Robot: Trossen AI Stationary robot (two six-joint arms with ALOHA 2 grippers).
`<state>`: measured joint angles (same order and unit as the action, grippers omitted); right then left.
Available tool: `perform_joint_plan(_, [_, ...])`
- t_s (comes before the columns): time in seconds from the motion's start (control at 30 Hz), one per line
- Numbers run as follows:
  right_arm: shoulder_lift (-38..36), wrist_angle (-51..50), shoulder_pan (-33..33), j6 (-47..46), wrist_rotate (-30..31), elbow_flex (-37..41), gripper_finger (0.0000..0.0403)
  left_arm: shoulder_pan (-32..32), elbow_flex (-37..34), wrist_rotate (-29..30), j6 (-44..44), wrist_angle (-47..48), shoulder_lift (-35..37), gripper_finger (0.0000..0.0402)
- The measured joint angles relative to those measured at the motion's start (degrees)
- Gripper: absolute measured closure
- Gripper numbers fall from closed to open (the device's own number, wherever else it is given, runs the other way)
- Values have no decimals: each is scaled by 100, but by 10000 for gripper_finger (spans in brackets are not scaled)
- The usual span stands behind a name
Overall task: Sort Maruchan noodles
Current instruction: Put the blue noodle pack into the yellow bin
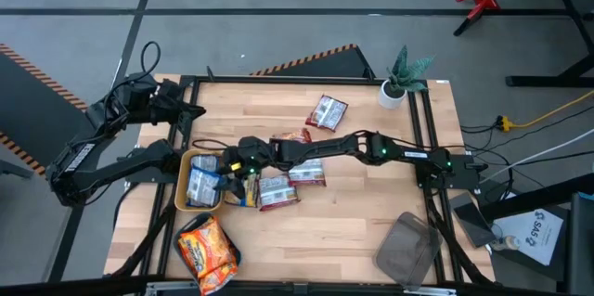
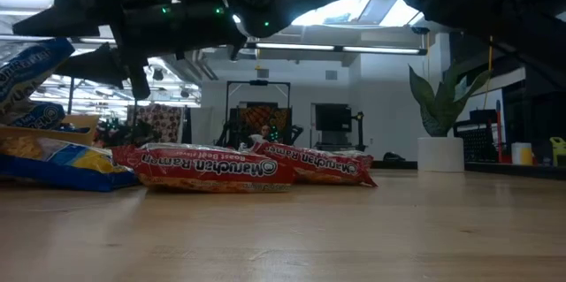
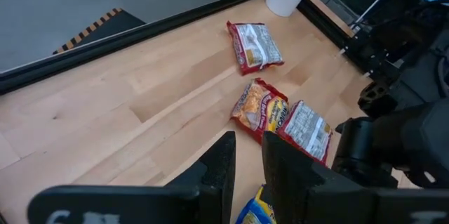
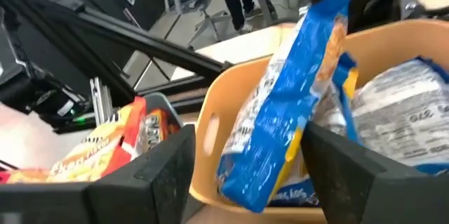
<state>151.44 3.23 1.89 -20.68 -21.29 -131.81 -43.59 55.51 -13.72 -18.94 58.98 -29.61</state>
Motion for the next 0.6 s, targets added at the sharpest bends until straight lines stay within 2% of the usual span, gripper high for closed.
perform_joint_plan(0.1, [0, -96, -4, 59, -84, 1, 170, 0, 0, 0, -4, 0, 0, 335])
perform_joint_plan(0.3, [2, -410, -4, 1032, -111, -110, 179, 0, 0, -257, -95, 3, 0, 335])
perform_joint_plan(0.47, [-5, -1055, -15, 2010, 68, -325, 163, 27, 0, -369, -194, 210, -10, 335])
perform_joint_plan(0.6, [-16, -1265, -67, 2233, -114, -315, 144, 174, 0, -558, -198, 668, -225, 335])
